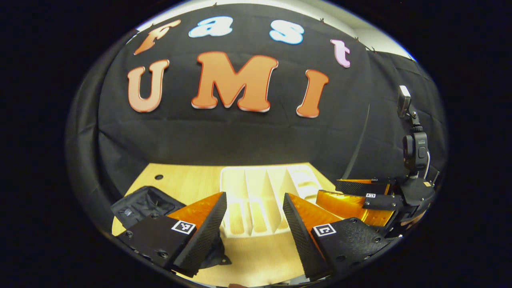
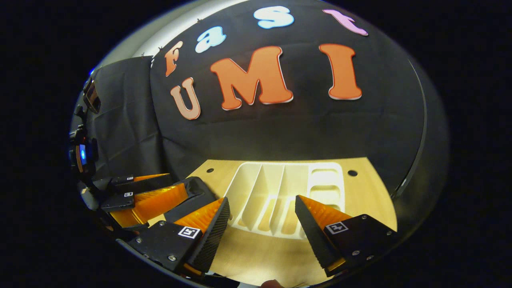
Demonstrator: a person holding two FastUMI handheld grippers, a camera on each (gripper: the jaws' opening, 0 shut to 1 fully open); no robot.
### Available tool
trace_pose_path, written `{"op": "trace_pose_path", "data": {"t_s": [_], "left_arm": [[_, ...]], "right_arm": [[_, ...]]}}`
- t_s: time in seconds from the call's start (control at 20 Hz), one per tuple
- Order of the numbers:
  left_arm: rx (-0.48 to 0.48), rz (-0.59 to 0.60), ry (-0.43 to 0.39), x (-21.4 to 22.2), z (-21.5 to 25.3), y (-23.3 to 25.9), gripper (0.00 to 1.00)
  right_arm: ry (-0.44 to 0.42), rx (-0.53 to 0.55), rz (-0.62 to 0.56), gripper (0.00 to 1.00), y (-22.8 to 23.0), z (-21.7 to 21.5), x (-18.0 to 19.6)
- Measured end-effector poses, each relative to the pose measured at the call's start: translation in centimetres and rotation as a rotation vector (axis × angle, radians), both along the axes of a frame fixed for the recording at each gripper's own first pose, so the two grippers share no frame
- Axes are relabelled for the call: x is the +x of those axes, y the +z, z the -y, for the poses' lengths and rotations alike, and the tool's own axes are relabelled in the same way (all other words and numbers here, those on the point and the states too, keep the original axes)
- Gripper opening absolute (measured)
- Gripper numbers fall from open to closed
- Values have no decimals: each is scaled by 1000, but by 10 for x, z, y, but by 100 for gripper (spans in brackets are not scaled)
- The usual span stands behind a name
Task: Open the schoolbag, grab two books from the bookshelf and put them into the schoolbag.
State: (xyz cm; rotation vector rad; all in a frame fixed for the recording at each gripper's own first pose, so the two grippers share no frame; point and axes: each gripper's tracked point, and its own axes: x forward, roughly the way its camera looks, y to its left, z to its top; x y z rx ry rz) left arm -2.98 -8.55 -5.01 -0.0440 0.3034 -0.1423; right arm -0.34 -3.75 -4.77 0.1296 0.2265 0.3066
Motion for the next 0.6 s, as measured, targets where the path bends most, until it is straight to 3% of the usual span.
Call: {"op": "trace_pose_path", "data": {"t_s": [0.3,0.55,0.6], "left_arm": [[-35,202,-3,-5,36,69,90],[-15,360,43,2,13,105,90],[5,394,42,3,17,112,87]], "right_arm": [[-101,-44,201,98,47,36,-3],[-132,-46,217,98,45,52,-12],[-151,-49,212,97,44,54,-8]]}}
